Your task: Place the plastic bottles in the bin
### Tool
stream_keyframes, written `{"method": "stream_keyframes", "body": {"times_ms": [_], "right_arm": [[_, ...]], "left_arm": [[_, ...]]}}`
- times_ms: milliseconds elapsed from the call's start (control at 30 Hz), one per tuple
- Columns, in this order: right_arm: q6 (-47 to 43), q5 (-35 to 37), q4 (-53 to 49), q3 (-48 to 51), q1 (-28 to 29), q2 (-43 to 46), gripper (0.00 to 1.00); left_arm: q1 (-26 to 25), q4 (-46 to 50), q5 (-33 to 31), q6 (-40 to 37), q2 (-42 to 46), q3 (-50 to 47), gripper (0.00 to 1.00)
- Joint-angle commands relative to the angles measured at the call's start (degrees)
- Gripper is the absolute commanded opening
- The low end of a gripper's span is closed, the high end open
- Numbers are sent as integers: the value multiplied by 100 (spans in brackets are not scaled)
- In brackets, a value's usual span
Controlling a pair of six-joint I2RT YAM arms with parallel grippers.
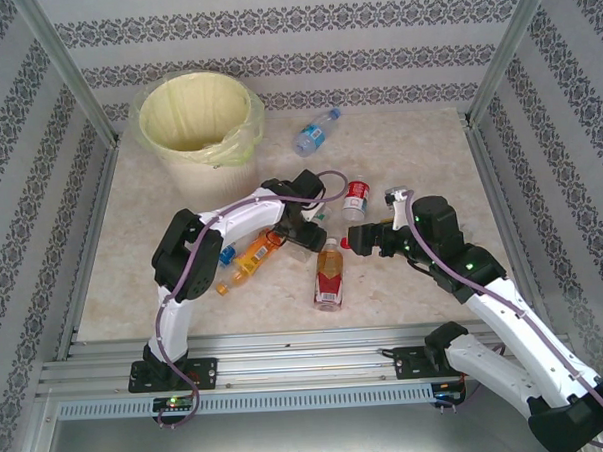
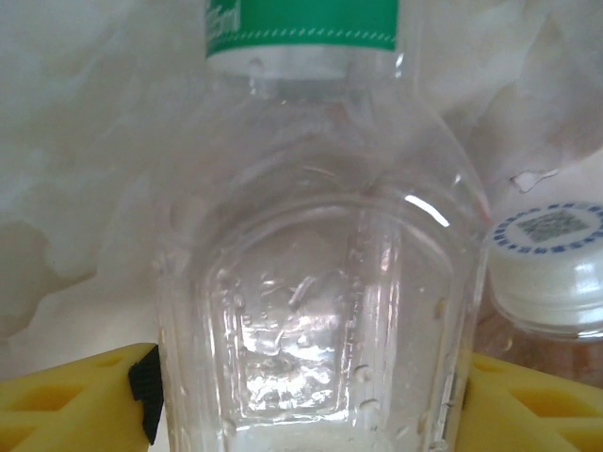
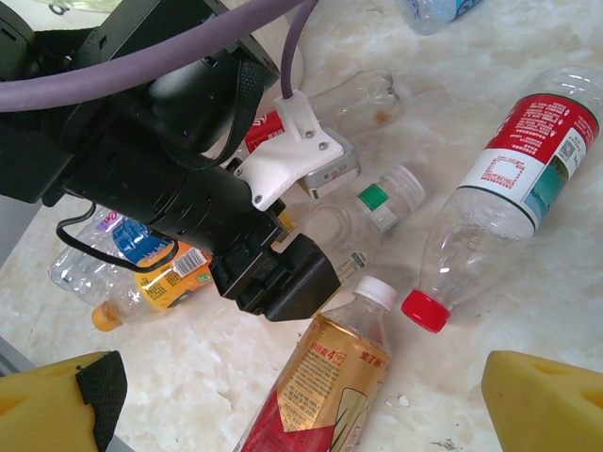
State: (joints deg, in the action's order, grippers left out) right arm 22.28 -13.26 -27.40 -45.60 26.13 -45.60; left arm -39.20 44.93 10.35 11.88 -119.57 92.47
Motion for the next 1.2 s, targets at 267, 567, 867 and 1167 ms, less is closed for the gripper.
{"method": "stream_keyframes", "body": {"times_ms": [267, 567, 867, 1167], "right_arm": [[0, 26, 125, 16, 24, -10, 97], [30, 65, 140, 156, 24, 191, 97], [53, -276, 496, 306, 19, 656, 97], [125, -200, 661, 94, -3, 1110, 97]], "left_arm": [[-185, 469, -385, -177, -150, 313, 66], [-202, 543, -369, -199, 42, 642, 55], [-176, 804, -2, -250, 342, 1414, 54], [-40, 1180, 724, -243, 390, 2780, 55]]}}
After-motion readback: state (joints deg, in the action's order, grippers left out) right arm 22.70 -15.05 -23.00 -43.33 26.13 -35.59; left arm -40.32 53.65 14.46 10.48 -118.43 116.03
